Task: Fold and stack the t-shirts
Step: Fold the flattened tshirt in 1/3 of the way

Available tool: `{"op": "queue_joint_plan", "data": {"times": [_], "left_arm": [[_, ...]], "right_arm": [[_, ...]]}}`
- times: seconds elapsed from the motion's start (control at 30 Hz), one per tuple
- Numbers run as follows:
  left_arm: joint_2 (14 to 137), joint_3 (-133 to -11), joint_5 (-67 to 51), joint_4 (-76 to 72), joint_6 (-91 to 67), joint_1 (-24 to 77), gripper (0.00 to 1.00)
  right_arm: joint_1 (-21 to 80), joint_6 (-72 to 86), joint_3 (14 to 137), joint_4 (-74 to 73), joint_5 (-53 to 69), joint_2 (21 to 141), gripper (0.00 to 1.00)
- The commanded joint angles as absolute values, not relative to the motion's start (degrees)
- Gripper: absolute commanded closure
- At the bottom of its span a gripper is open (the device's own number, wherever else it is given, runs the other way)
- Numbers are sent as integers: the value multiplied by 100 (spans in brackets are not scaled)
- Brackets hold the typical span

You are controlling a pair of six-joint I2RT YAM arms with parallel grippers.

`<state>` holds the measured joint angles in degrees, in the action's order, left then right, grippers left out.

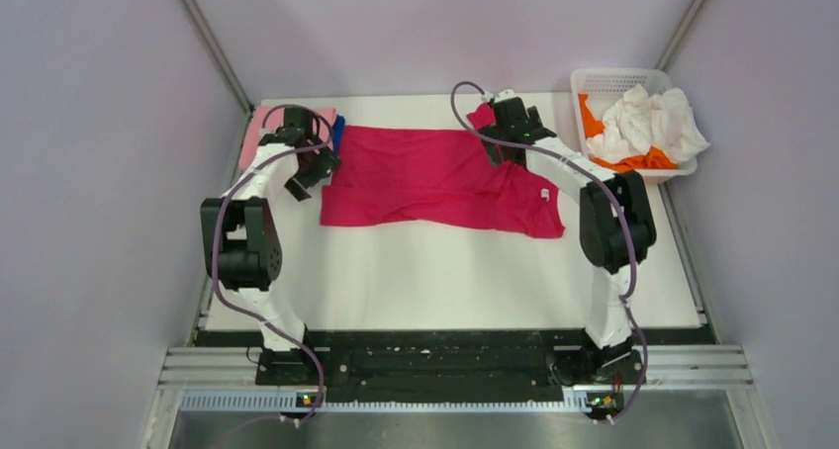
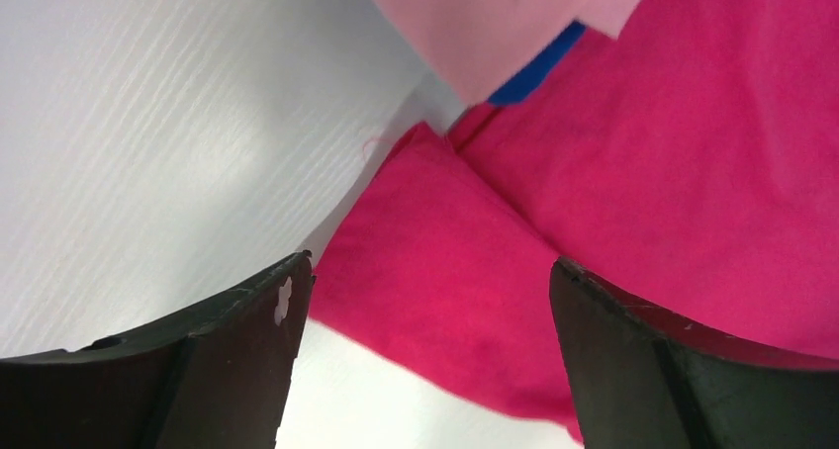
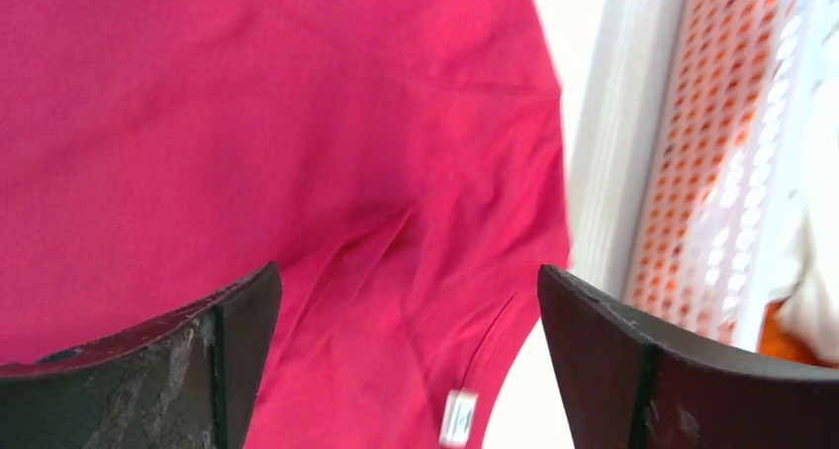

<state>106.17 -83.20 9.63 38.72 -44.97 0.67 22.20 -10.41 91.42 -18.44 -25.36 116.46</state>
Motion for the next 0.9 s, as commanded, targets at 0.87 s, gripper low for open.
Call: {"op": "queue_joint_plan", "data": {"times": [0.87], "left_arm": [[9182, -6902, -481, 3249, -3451, 387, 1]], "right_arm": [[2160, 2241, 8082, -118, 196, 11607, 1]]}}
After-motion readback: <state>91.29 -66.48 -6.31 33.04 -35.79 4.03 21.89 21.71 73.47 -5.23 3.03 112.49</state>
